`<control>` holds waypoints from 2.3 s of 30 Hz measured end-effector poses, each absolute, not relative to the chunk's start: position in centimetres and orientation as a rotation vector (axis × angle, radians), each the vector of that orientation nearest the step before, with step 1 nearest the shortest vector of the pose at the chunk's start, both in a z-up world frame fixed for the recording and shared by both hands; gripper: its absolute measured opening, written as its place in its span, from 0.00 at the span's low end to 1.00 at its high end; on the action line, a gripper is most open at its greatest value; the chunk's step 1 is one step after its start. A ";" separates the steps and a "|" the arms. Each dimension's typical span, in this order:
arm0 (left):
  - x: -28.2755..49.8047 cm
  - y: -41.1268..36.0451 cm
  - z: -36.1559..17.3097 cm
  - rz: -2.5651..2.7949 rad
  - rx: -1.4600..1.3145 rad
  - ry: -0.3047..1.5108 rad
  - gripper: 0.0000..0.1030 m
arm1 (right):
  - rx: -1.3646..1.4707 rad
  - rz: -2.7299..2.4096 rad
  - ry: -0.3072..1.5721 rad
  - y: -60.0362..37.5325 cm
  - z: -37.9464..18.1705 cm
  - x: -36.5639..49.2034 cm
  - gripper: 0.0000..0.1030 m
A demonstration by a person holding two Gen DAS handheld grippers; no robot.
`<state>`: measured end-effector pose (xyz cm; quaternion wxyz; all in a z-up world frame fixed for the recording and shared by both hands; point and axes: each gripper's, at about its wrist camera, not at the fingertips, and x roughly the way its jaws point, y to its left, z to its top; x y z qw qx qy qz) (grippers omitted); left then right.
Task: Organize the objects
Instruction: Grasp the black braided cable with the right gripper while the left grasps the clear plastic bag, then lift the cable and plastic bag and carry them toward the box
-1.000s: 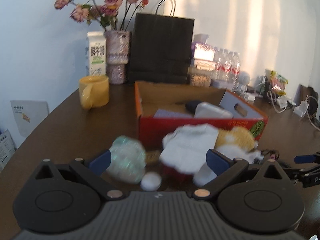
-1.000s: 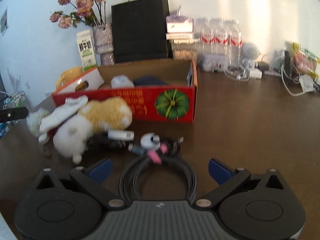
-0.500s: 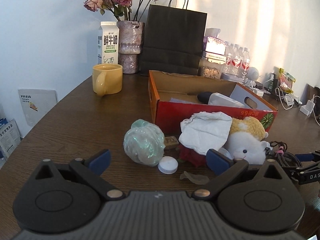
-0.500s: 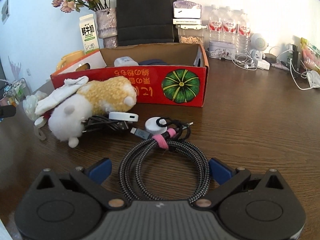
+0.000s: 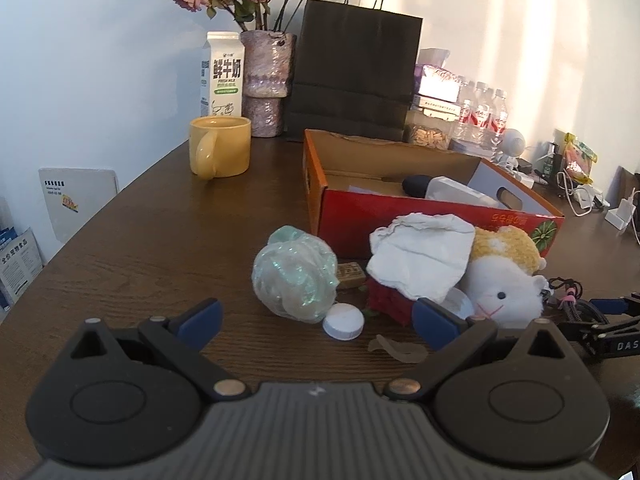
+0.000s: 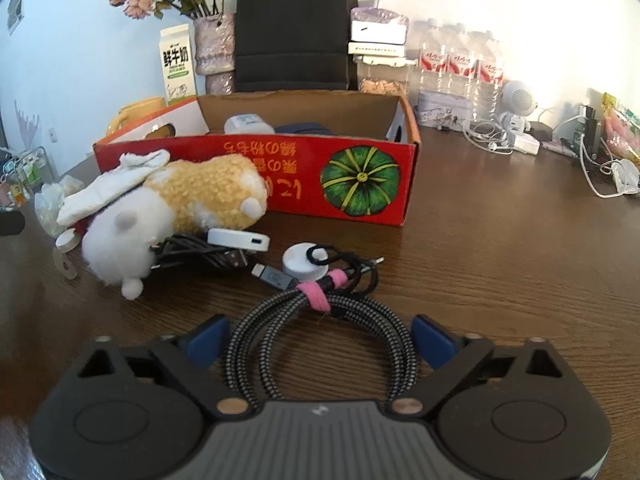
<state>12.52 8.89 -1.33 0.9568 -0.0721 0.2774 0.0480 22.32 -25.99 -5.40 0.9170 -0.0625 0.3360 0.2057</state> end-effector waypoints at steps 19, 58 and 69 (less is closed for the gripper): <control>14.0 10.0 -1.9 0.144 -0.138 0.574 1.00 | -0.082 0.375 0.652 -27.2 -5.4 23.6 0.86; 16.2 12.9 -3.2 0.146 -0.309 0.535 0.43 | -0.102 0.362 0.588 -26.8 -4.9 22.5 0.86; 14.8 12.5 -2.4 0.117 -0.302 0.522 0.44 | -0.100 0.374 0.567 -26.8 -4.5 21.2 0.85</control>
